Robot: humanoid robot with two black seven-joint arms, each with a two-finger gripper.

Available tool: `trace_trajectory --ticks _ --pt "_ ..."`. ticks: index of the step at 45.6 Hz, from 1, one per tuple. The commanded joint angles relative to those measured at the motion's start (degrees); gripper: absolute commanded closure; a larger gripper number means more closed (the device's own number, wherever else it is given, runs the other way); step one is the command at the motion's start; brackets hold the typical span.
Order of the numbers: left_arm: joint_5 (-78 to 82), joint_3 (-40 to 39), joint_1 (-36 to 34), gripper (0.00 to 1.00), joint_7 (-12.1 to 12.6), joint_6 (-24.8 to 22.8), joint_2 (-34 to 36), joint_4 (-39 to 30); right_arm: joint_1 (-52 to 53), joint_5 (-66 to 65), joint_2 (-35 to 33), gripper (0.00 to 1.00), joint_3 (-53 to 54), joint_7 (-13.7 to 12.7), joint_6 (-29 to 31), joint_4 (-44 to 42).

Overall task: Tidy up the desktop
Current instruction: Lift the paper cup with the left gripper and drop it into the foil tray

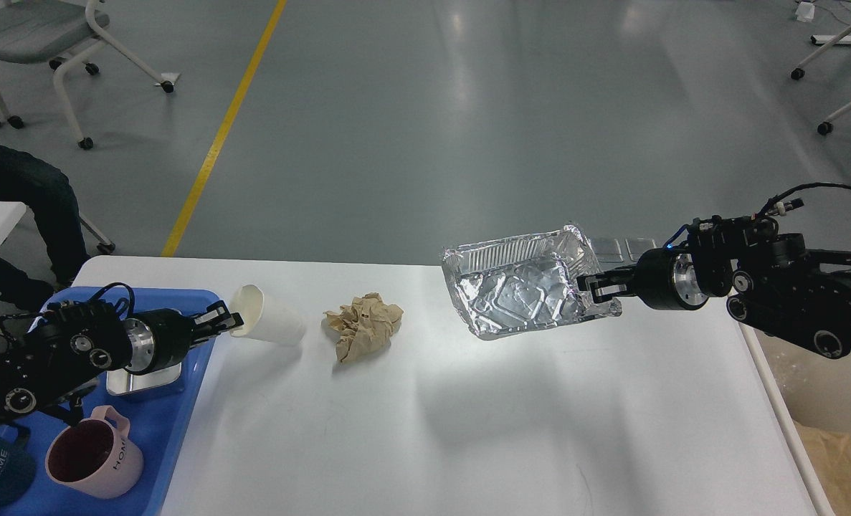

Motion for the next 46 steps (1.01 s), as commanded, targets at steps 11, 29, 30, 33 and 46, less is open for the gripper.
trace_trajectory --ticks 11,29,30,33,46 --pt "-0.6 -1.0 -0.6 1.0 -0.2 -0.3 19.7 -16.2 0.0 0.9 0.0 1.0 -0.9 0.0 0.1 0.3" --pt "-0.9 -3.7 -11.2 1.0 -0.7 -5.5 25.7 -24.2 0.8 0.8 5.0 1.0 -2.2 0.3 0.3 0.3" --pt "-0.9 -3.7 -11.7 1.0 -0.5 -5.5 25.6 -24.3 0.9 0.8 5.1 1.0 -2.5 0.3 0.3 0.3" --pt "-0.9 -3.5 -13.1 1.0 0.1 -5.6 25.0 -24.7 1.1 0.8 5.6 1.0 -2.9 0.4 0.4 0.3" --pt "-0.7 -0.2 -22.3 1.0 0.4 -7.9 17.2 -25.0 1.9 0.7 7.8 1.0 -4.5 0.7 0.4 -0.1"
